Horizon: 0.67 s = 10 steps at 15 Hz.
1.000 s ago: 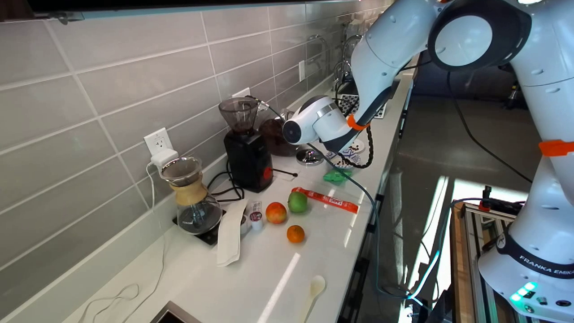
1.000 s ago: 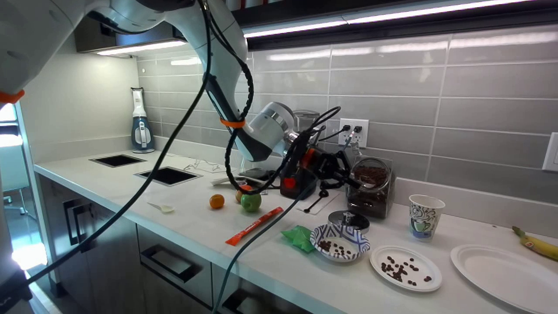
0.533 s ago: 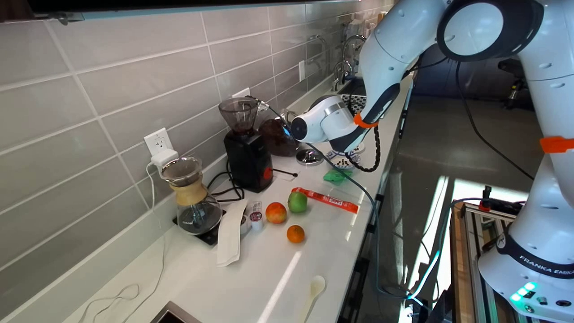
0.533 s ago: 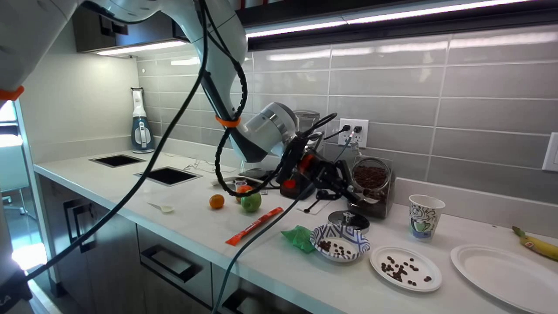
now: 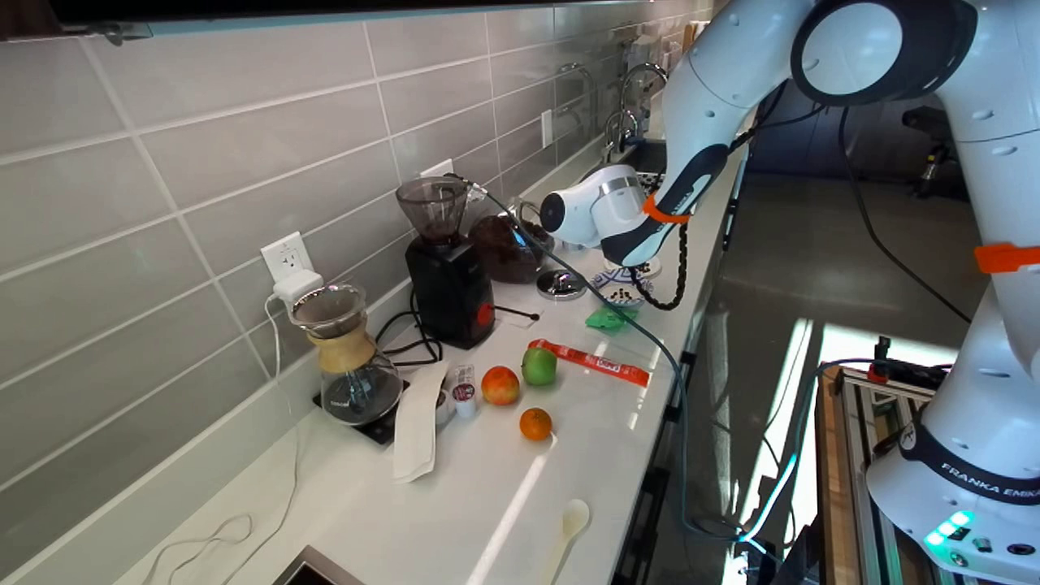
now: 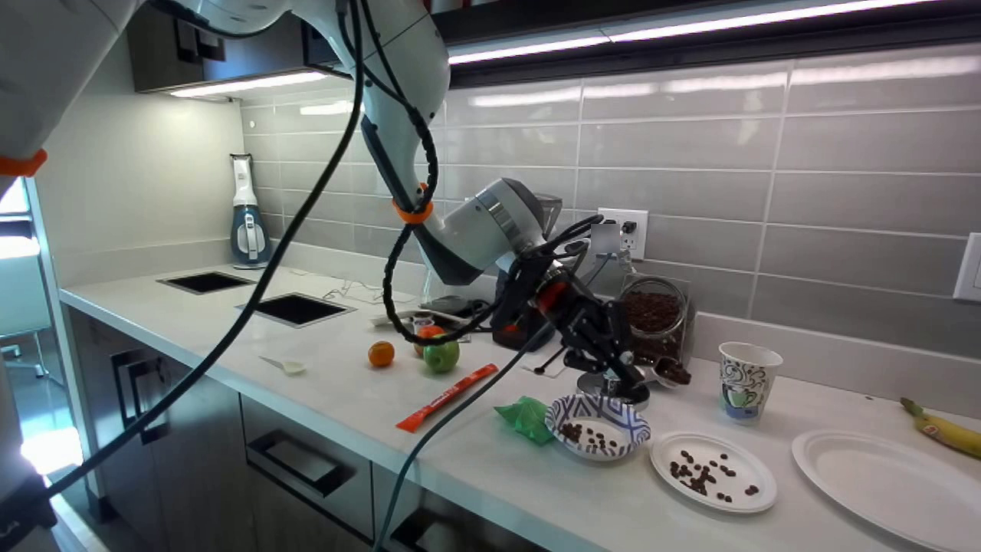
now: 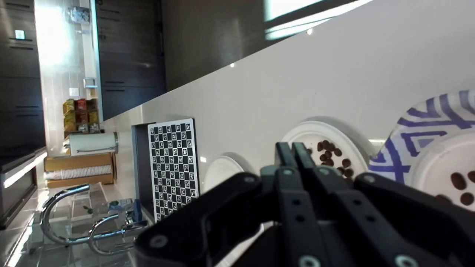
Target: Use the silver ladle to put some of the coffee beans onto the small white plate
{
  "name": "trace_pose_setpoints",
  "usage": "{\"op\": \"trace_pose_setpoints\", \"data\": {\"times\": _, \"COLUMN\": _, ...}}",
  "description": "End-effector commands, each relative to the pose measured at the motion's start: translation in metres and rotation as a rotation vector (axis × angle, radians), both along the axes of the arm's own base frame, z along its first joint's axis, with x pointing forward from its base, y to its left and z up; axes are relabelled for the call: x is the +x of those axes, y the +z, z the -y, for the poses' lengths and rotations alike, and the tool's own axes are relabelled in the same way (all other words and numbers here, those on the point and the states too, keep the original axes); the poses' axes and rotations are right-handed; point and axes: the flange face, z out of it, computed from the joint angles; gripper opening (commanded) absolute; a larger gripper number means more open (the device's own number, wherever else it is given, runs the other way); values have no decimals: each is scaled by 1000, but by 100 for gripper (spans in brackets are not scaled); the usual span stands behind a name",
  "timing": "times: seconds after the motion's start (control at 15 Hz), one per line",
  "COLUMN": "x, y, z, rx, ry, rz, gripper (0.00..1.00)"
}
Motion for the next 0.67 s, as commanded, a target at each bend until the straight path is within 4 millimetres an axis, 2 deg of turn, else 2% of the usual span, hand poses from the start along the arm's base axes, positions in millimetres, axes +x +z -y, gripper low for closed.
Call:
{"op": "trace_pose_setpoints", "data": {"times": 0.0, "x": -4, "y": 2, "z": 12, "rx": 44, "ry": -49, "rz": 7, "gripper": 1}}
{"op": "trace_pose_setpoints", "data": {"times": 0.6, "x": -10, "y": -5, "z": 47, "rx": 224, "ry": -72, "rz": 5, "gripper": 1}}
